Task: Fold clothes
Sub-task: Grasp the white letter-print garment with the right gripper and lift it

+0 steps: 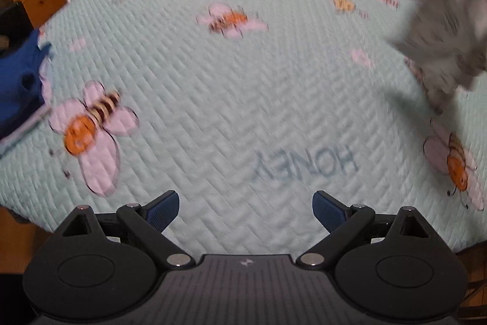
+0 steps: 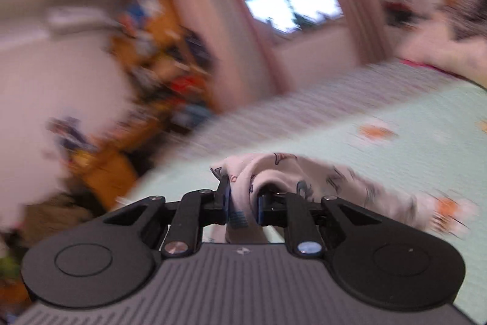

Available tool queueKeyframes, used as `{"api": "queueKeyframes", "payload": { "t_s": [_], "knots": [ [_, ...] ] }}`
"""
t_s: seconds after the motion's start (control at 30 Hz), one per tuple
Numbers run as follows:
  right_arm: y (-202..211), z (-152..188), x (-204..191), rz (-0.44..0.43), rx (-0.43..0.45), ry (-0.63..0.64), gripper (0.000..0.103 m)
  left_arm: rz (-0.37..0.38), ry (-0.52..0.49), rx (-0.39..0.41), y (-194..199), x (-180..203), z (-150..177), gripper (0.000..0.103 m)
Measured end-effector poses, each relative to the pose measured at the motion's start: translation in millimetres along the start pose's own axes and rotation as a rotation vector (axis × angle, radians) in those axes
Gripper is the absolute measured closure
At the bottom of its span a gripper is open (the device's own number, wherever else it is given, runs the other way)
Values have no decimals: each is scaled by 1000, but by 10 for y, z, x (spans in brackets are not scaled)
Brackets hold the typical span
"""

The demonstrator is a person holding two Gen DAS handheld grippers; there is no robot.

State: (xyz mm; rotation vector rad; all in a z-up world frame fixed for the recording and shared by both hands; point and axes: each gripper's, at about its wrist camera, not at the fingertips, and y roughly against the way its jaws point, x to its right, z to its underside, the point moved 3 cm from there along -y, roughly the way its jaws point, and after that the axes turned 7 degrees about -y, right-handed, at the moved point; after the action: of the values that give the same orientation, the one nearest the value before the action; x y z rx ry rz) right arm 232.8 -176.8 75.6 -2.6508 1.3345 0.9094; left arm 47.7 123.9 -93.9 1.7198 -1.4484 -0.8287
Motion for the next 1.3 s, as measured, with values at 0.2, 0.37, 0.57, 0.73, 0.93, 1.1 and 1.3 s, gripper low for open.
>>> {"api": "queueKeyframes", "payload": {
  "t_s": [0.2,0.37,0.57,0.73,0.93,1.1,1.3],
  "knots": [
    [-552,-255,-1106,-143,-132,216,81,-27,12,145,302,-375,-103,7],
    [-1338,283,-1238,-33,-363,237,80,-93,84,173,329,-763,-107,5],
    [-1418,795,-951,-56,-329,186,77,-244,40,149,158,-939,-89,5],
    [-1363,938,-704,281,-71,469,77,-273,-50,125,6,-837,-61,5],
    [-1243,1151,298,-17,-435,-367,68,-259,-161,115,-175,-581,-52,5],
    [-793,1076,439,177,-281,-113,63,-282,-339,157,-367,-141,-186,5],
    [-613,1351,394,224,-354,69,62,-286,-590,229,-580,453,-411,9]
  ]
}}
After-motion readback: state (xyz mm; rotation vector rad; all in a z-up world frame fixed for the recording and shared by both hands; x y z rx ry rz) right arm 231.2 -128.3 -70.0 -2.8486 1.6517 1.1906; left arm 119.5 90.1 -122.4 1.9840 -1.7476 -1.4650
